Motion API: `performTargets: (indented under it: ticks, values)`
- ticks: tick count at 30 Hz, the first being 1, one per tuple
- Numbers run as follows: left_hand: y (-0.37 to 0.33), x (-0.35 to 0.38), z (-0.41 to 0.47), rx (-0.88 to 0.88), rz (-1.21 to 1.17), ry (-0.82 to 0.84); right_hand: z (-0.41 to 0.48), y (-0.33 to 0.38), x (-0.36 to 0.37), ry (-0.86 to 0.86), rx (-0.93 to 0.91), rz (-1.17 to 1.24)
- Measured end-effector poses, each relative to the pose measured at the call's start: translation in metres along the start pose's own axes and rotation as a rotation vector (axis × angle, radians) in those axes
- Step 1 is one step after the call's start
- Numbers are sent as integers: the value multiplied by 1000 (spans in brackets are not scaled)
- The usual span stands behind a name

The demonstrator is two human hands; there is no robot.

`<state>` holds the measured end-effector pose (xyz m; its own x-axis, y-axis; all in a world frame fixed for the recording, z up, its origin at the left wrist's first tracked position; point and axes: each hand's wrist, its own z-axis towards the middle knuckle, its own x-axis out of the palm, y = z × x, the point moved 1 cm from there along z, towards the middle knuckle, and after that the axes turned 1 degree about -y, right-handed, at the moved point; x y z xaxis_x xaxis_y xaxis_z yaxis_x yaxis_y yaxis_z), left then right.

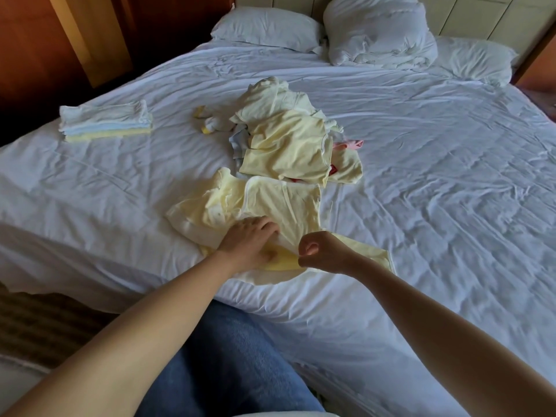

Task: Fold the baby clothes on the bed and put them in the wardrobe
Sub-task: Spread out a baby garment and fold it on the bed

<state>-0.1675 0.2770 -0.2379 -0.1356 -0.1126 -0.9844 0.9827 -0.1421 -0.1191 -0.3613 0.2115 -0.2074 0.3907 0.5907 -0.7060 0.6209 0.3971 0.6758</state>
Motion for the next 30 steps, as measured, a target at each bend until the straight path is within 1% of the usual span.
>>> performTargets:
  ticks: [3,5,8,10,13,14,15,16,17,19,20,21,22,24,26,30]
  values:
    - [2,0,3,-21,-13,-107,0,0,-2,13,-15,3]
    - [7,-2,2,-26,-34,-138,0,0,-1,23,-16,2]
    - [14,-7,-2,-34,0,-69,2,-1,-1,55,-19,-12]
    - [18,-6,-8,-26,9,-20,1,-1,1,112,-29,-59]
    - [20,-3,-12,-56,-43,26,0,0,7,275,-68,-257]
    - [20,-3,-12,-84,-61,29,0,1,8,313,-67,-323]
    - [20,-4,-11,-109,-71,26,2,2,8,311,-60,-353]
    - [19,-5,-9,-126,-79,12,3,4,7,264,-59,-342]
    - [17,-7,-7,-132,-95,-11,5,6,5,177,-72,-317]
    - [8,-9,-3,-146,-165,-15,9,10,2,-58,-127,-317]
    - [2,-7,-1,-156,-182,36,11,9,1,-151,-146,-345]
    - [-3,-3,0,-165,-159,121,13,5,3,-187,-145,-383]
    - [-8,4,0,-174,-105,219,13,-2,6,-159,-113,-436]
    - [-12,19,-3,-218,-17,376,10,-22,16,-17,-13,-543]
    - [-15,32,-10,-261,-1,422,4,-41,24,66,60,-558]
    - [-18,39,-17,-255,31,430,0,-53,30,68,57,-597]
